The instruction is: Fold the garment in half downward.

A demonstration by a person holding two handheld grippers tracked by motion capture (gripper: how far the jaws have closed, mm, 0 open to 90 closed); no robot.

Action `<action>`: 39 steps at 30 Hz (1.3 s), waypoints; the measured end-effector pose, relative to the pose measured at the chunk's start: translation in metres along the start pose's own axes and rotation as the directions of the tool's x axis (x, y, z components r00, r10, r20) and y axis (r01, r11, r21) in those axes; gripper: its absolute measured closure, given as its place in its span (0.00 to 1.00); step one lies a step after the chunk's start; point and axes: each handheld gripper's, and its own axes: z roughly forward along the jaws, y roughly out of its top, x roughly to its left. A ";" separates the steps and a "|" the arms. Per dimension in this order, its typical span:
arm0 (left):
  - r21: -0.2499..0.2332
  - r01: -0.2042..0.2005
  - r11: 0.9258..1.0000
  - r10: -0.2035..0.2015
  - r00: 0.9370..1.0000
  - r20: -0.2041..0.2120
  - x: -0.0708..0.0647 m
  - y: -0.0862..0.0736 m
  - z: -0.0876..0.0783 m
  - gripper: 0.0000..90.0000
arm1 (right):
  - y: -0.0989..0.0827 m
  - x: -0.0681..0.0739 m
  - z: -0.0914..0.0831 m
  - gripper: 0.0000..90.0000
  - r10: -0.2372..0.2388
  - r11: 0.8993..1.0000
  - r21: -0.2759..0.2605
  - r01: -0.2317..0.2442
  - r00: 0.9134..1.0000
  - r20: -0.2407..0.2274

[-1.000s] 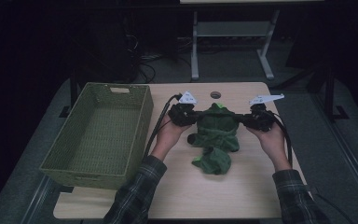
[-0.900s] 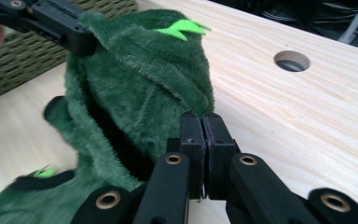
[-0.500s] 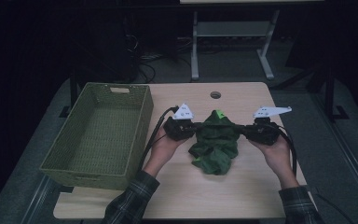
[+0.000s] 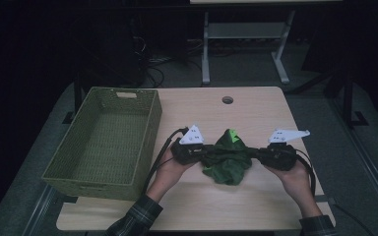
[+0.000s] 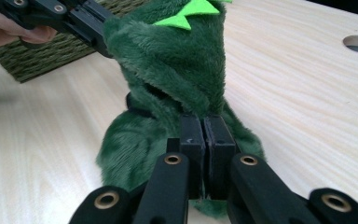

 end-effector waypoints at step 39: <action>0.127 0.050 0.991 -0.068 0.988 0.139 -0.033 -0.055 0.018 0.77 | -0.057 0.027 0.010 0.71 0.019 0.995 0.100 -0.013 0.998 -0.062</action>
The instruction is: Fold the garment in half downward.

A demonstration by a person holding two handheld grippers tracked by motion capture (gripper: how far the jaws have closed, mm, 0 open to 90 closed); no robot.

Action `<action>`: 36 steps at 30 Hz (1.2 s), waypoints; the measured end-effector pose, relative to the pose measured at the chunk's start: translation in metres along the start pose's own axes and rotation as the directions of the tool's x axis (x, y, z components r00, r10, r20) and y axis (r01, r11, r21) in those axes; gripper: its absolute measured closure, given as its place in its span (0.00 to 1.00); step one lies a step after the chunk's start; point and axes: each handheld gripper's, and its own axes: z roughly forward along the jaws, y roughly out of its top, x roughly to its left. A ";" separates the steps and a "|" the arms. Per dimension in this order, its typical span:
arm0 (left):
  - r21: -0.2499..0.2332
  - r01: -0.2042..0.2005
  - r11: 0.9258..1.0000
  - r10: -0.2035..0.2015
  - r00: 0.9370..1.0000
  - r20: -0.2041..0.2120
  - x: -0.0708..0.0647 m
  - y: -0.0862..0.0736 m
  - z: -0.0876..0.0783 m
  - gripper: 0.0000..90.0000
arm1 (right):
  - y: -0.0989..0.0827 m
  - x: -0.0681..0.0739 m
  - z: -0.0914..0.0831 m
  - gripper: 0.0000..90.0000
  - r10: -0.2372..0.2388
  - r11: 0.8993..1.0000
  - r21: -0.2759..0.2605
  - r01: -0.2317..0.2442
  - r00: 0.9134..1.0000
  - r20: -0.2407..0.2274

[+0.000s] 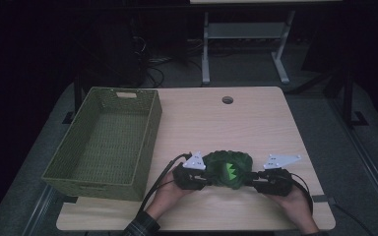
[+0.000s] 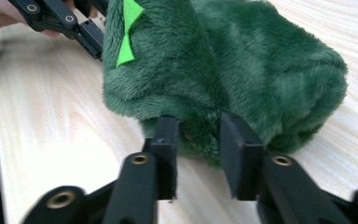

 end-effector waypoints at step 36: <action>0.067 0.047 0.997 -0.044 0.998 -0.042 0.021 0.015 0.019 1.00 | 0.013 -0.008 0.026 1.00 0.007 0.993 0.120 -0.009 1.000 0.021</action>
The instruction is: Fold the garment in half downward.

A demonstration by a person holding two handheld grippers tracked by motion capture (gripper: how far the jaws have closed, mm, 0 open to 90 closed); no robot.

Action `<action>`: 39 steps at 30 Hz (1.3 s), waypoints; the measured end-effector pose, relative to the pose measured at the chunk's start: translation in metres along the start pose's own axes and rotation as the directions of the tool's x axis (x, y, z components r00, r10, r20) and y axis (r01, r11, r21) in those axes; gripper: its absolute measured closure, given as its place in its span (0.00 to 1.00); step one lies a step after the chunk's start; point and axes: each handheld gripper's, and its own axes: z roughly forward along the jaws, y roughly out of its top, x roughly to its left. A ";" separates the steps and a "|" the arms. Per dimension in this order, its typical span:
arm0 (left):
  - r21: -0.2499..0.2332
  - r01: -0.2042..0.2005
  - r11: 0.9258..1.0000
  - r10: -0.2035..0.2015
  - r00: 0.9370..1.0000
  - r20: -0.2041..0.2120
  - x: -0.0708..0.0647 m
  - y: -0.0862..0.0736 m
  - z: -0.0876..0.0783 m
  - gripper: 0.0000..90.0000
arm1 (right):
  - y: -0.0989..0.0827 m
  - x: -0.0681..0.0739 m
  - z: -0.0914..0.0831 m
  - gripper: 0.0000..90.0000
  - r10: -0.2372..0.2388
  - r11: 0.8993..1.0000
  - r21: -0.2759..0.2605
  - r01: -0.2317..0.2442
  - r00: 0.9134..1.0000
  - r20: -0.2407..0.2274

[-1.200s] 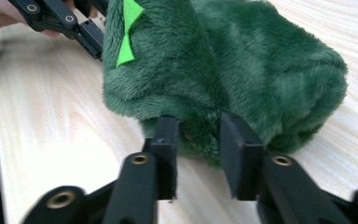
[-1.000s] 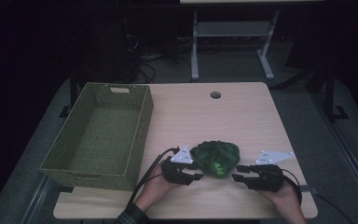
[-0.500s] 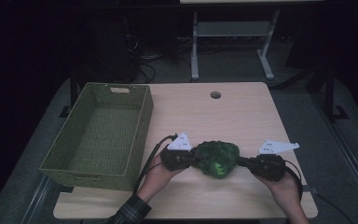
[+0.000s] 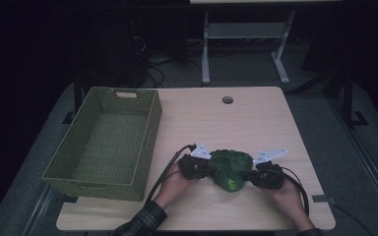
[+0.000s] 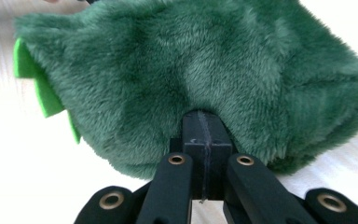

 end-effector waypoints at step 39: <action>-0.046 -0.006 0.999 0.011 0.993 0.116 -0.053 0.004 -0.007 1.00 | 0.040 -0.075 -0.017 1.00 0.122 0.984 -0.141 -0.107 0.988 0.098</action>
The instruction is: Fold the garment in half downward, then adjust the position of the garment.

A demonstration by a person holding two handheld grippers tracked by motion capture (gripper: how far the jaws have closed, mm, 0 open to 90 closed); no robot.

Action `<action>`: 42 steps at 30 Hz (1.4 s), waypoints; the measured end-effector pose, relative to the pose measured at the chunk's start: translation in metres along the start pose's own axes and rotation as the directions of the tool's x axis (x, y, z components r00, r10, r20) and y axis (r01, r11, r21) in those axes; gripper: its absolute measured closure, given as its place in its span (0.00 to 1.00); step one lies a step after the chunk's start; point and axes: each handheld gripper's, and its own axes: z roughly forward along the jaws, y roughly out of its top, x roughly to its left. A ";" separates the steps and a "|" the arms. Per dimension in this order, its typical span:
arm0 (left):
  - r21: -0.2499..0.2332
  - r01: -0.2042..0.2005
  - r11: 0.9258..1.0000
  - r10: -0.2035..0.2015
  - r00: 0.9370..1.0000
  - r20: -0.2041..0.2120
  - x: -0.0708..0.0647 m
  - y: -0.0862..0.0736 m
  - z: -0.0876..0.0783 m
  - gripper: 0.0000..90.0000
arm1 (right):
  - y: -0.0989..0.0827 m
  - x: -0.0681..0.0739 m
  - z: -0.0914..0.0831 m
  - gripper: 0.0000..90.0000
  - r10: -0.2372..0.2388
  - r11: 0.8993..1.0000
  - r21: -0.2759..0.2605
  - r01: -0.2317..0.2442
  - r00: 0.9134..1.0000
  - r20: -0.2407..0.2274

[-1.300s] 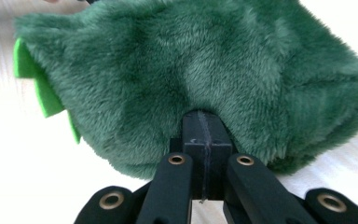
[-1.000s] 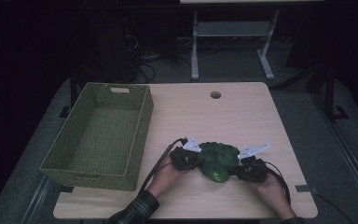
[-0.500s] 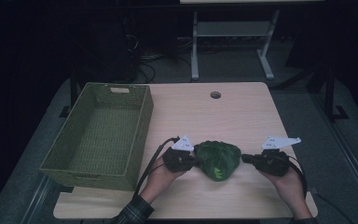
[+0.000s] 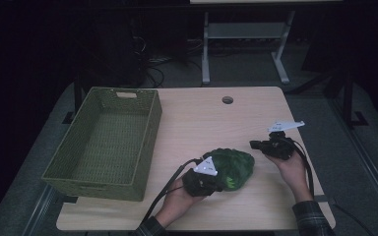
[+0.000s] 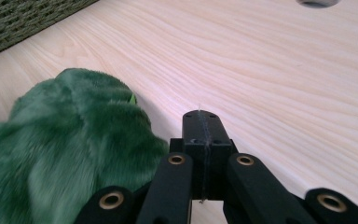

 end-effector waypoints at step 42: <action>0.045 0.097 0.994 -0.089 0.984 -0.155 0.066 -0.028 -0.019 1.00 | -0.036 0.053 0.015 1.00 -0.061 0.989 0.119 0.082 0.983 -0.173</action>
